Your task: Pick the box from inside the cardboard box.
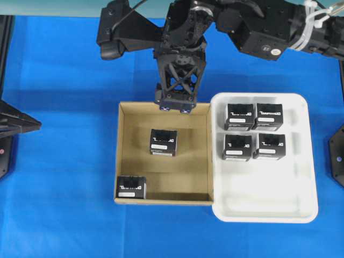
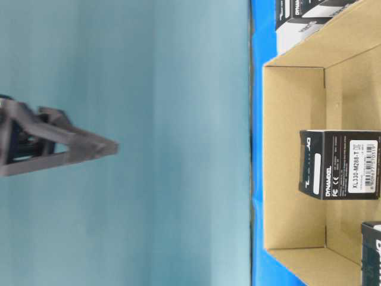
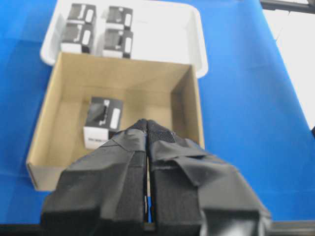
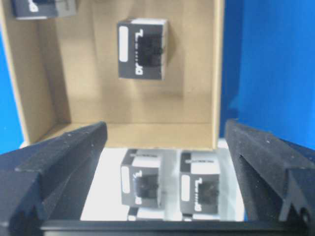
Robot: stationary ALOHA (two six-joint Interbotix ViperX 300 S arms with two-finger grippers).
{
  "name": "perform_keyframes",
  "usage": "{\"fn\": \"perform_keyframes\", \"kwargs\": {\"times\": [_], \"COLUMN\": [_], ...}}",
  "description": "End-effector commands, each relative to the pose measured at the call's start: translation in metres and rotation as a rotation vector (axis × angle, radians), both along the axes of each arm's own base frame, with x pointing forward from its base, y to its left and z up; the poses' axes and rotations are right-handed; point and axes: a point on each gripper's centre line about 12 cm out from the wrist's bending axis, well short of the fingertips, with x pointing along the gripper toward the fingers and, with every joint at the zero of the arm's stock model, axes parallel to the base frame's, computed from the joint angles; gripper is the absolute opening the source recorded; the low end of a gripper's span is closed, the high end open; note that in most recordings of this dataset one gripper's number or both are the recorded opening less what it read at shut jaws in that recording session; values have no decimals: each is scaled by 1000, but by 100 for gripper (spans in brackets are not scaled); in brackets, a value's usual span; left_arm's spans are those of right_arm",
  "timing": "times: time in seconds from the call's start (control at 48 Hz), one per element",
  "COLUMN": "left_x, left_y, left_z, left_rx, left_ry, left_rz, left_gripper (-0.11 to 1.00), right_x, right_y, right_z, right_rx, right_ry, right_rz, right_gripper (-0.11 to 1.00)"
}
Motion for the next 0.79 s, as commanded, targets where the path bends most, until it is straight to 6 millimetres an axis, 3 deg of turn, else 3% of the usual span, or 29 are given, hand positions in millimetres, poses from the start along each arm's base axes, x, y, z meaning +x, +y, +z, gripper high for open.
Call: {"fn": "perform_keyframes", "kwargs": {"times": [0.0,0.188,0.375,0.48,0.771], "left_x": [0,-1,-1,-1,-1], "left_y": [0,0,0,0,0], "left_z": [14,15,15,15,15], "left_rx": [-1,-1,-1,-1,-1], "left_ry": [-37,-40,-40,-40,-40], "left_rz": [-3,-3,-3,-3,-3], "left_gripper": [-3,-3,-3,-3,-3], "right_x": [-4,-13,-11,-7,6], "right_y": [4,4,10,17,27], "right_z": [20,34,26,6,-73], "right_rx": [-10,-12,-6,-1,-1], "right_ry": [-46,-63,-43,-18,-34], "right_rz": [5,-27,-17,-5,-21], "right_gripper": [99,99,99,99,99]}}
